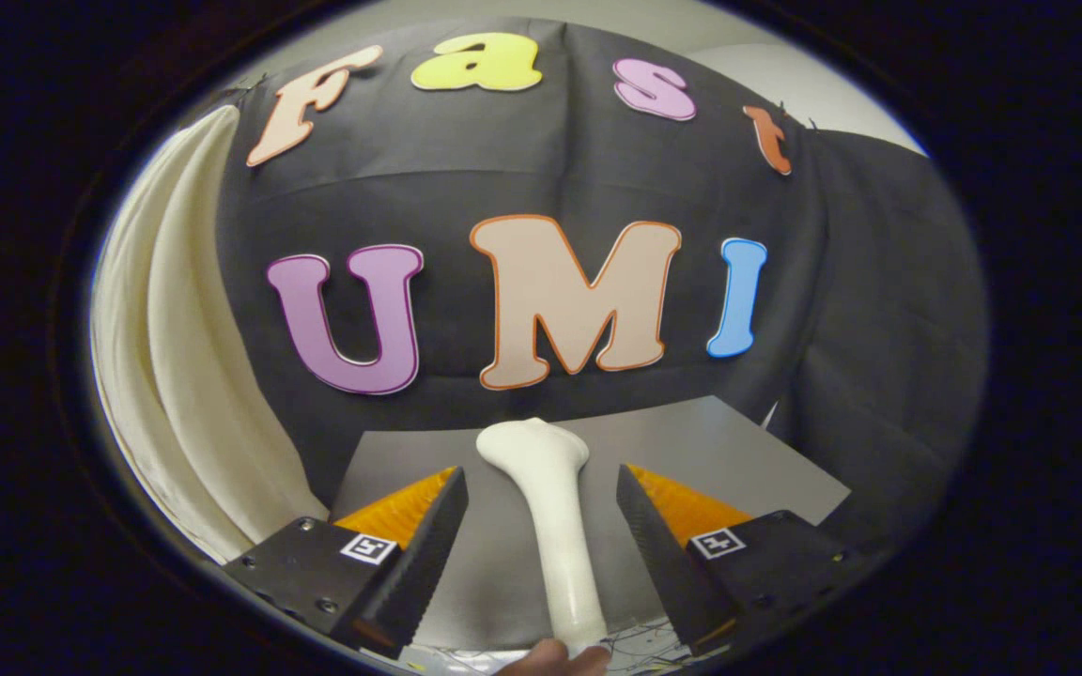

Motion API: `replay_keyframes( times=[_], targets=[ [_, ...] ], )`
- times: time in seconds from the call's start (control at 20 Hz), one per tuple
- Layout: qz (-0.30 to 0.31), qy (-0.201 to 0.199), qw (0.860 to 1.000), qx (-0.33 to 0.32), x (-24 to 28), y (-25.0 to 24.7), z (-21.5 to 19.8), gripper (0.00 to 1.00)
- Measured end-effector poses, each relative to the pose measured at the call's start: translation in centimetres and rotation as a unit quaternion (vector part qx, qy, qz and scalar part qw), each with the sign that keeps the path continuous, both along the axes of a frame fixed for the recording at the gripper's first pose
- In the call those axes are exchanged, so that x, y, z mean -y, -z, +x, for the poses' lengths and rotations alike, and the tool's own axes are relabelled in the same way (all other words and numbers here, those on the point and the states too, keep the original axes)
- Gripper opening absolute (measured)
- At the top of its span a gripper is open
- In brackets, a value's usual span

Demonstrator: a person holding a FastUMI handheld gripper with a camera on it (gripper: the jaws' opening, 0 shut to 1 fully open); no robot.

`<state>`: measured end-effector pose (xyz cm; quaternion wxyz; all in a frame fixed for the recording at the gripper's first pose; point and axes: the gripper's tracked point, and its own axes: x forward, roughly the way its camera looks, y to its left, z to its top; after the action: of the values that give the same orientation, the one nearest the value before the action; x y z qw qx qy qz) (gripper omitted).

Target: Iron the clothes twice with a garment steamer, once on the left side and once on the right side.

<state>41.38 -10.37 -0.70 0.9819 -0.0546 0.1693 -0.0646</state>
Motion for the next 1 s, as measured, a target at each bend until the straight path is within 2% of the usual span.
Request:
replay_keyframes(
  times=[0.35, 0.45, 0.6, 0.75, 1.0],
  targets=[
    [0.02, 0.016, 0.995, -0.099, 1.3, 5.5, 4.3, 0.98],
    [0.031, 0.013, 0.992, -0.121, 1.0, 7.1, 5.5, 0.95],
    [0.018, 0.02, 0.986, -0.166, 1.1, 9.4, 5.1, 0.92],
    [0.032, 0.033, 0.985, -0.168, 1.6, 10.1, 5.8, 0.89],
    [0.067, 0.054, 0.982, -0.168, 2.0, 9.8, 5.4, 0.64]
  ],
)
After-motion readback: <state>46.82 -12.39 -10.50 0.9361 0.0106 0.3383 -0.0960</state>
